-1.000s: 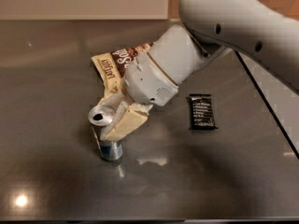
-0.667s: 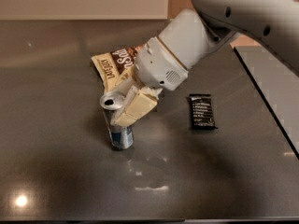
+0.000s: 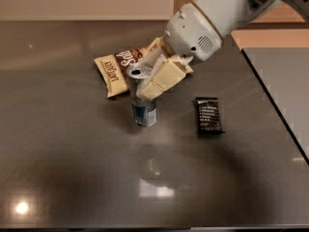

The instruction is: Pick redbull can

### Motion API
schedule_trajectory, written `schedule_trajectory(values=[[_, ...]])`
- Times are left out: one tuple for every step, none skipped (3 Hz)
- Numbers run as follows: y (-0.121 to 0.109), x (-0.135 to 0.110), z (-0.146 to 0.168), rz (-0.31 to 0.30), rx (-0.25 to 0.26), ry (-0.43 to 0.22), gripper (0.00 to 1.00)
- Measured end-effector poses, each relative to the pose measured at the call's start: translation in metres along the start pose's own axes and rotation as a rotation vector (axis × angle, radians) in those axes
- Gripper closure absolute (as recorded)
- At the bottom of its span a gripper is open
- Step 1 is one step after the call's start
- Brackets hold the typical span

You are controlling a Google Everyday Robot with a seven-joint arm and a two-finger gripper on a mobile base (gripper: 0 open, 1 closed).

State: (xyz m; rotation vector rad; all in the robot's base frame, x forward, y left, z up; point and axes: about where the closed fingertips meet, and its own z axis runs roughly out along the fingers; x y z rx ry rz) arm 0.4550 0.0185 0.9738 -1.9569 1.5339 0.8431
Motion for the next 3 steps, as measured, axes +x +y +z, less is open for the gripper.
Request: schedule_trajectory(values=[[-0.007,-0.003,-0.027,0.01,0.029,-0.02,1.0],[-0.012,-0.011,-0.058,0.007,0.059,-0.04,1.0],[-0.012,-0.012,-0.059,0.005,0.062,-0.041,1.0]])
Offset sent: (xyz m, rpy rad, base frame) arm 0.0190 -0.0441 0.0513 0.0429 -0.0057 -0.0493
